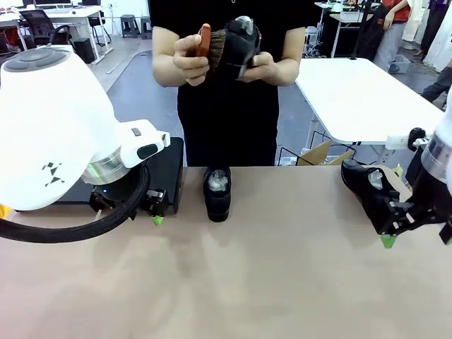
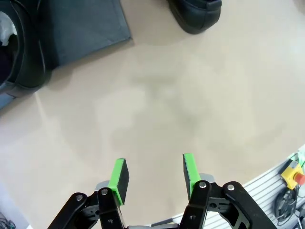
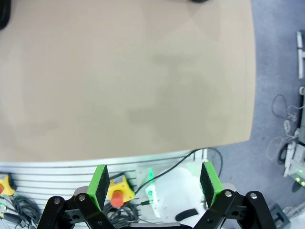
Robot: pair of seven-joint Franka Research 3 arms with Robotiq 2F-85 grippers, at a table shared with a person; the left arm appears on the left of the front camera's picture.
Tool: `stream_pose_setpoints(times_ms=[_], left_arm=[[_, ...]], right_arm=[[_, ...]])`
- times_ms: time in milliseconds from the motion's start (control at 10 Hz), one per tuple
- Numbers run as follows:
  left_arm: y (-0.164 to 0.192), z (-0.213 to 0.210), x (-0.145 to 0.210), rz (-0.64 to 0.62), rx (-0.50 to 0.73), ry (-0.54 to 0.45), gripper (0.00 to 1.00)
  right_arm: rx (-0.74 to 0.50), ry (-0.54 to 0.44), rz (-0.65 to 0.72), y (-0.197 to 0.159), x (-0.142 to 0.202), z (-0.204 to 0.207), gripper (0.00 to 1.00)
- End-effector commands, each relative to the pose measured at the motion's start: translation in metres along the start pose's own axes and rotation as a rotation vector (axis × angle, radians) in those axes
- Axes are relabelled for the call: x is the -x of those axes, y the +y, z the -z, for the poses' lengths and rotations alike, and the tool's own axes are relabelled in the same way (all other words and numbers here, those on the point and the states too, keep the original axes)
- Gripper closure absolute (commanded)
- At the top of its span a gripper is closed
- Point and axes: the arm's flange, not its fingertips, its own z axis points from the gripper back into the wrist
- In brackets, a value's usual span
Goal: Organize the shoes by placing them on the stand.
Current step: Pick up one Shoe and place it in the middle of the table.
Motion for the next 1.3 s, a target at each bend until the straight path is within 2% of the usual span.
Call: stream_pose_setpoints(times_ms=[0, 200, 400, 500, 700, 800, 900, 1000, 1200], left_arm=[[-0.002, 0.003, -0.003, -0.01, -0.008, 0.006, 0.39], [-0.002, 0.003, -0.003, -0.01, -0.008, 0.006, 0.39], [-0.002, 0.003, -0.003, -0.01, -0.008, 0.006, 0.39], [-0.002, 0.003, -0.003, -0.01, -0.008, 0.006, 0.39], [-0.002, 0.003, -0.003, -0.01, -0.008, 0.006, 0.39], [-0.002, 0.003, -0.003, -0.01, -0.008, 0.006, 0.39], [-0.002, 0.003, -0.003, -0.01, -0.008, 0.006, 0.39], [-0.002, 0.003, -0.003, -0.01, -0.008, 0.006, 0.39], [-0.002, 0.003, -0.003, -0.01, -0.008, 0.006, 0.39]], right_arm=[[0.017, 0.023, -0.049, -0.03, -0.069, 0.006, 0.0], [-0.015, 0.046, -0.099, -0.046, -0.118, 0.022, 0.0], [-0.046, 0.108, -0.031, -0.051, -0.151, 0.036, 0.0], [-0.014, 0.048, -0.054, -0.054, -0.115, 0.035, 0.0], [-0.014, 0.048, -0.054, -0.054, -0.115, 0.035, 0.0], [-0.024, 0.076, -0.048, -0.054, -0.136, 0.043, 0.0], [0.011, 0.018, -0.106, -0.043, -0.136, 0.04, 0.0], [-0.029, -0.03, -0.122, -0.047, -0.154, 0.042, 0.0], [-0.07, -0.02, -0.111, -0.054, -0.202, 0.06, 0.0]])
